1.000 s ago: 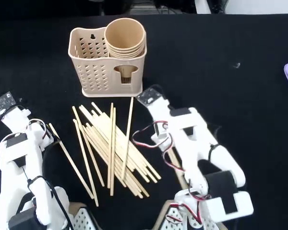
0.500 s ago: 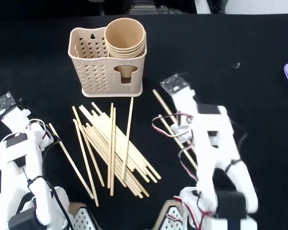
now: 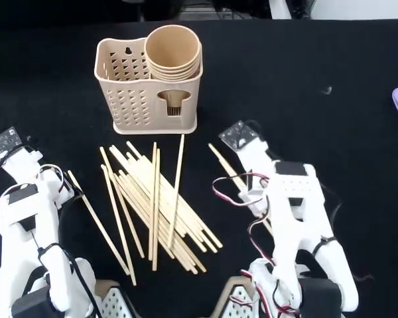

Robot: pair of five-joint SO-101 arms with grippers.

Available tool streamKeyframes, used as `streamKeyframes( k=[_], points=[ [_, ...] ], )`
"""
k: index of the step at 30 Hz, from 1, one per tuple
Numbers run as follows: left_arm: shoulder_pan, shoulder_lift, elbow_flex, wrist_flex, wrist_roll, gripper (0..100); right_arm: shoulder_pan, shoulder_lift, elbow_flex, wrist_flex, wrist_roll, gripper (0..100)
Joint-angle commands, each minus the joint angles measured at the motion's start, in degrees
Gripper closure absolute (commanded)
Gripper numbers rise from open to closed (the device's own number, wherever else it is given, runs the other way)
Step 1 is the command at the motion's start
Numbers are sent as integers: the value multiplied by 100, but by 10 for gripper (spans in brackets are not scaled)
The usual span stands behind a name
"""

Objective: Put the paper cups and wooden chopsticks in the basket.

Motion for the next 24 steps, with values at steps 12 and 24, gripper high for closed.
streamKeyframes(
  k=[12, 24],
  points=[
    [48, -158, -31, -79, -9, 855, -765, -224, 163, -290, -334, 822],
    [40, -158, -31, -79, -9, 855, -905, 1121, -567, -967, -563, 825]
  ],
)
